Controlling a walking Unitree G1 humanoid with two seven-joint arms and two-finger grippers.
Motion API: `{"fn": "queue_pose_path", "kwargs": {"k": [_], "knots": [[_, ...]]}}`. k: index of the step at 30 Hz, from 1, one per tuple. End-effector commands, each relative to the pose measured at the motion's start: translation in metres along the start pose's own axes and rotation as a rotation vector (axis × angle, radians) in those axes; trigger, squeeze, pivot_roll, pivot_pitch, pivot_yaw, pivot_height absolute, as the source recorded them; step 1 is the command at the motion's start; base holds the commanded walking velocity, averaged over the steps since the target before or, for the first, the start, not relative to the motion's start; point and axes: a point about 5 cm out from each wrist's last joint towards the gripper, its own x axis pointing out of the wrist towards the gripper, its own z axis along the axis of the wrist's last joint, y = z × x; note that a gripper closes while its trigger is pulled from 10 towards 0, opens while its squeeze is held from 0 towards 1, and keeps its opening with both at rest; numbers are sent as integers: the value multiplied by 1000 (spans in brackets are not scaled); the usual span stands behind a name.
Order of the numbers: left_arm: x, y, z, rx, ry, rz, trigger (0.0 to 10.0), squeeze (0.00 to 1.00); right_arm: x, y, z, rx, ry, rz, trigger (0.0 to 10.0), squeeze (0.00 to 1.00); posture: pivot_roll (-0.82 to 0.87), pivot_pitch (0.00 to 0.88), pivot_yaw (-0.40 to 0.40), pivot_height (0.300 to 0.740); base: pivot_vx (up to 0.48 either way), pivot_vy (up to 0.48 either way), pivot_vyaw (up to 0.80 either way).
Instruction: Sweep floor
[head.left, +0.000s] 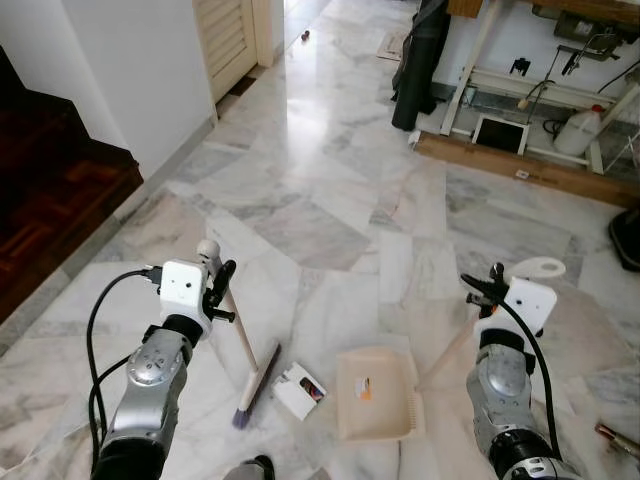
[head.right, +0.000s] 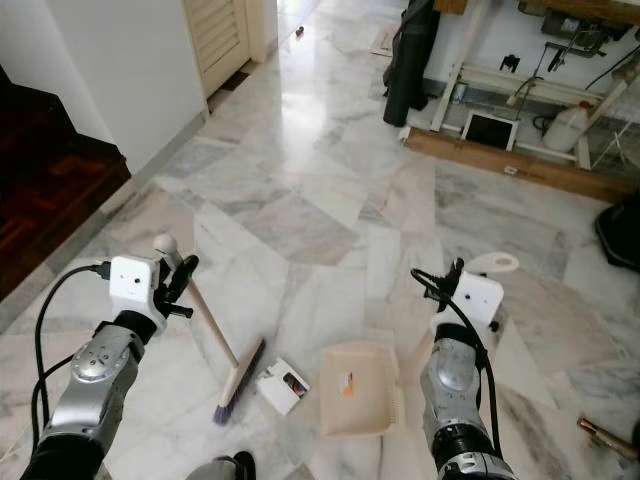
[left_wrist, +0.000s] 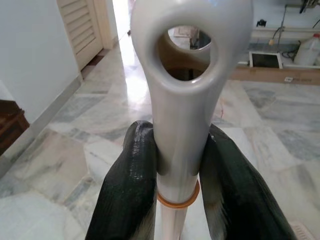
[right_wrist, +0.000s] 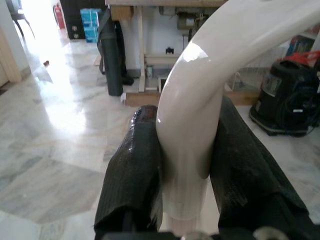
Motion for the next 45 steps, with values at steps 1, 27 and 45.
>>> {"fn": "queue_pose_path", "kwargs": {"k": [1,27,45], "knots": [[-8,6,2,28,25,-1,10000,0,-4,2,-6,6,25,-6,10000,0,314,254,-42,740,0,0,0],[-36,-23,7,-271,363,-313,10000,0,-27,-7,-28,-31,91,-63,10000,0,348,334,-11,740,0,0,0],[-46,-29,31,-302,345,-527,10000,0,-21,-9,-26,-66,102,-105,10000,0,360,323,-16,740,0,0,0]]}}
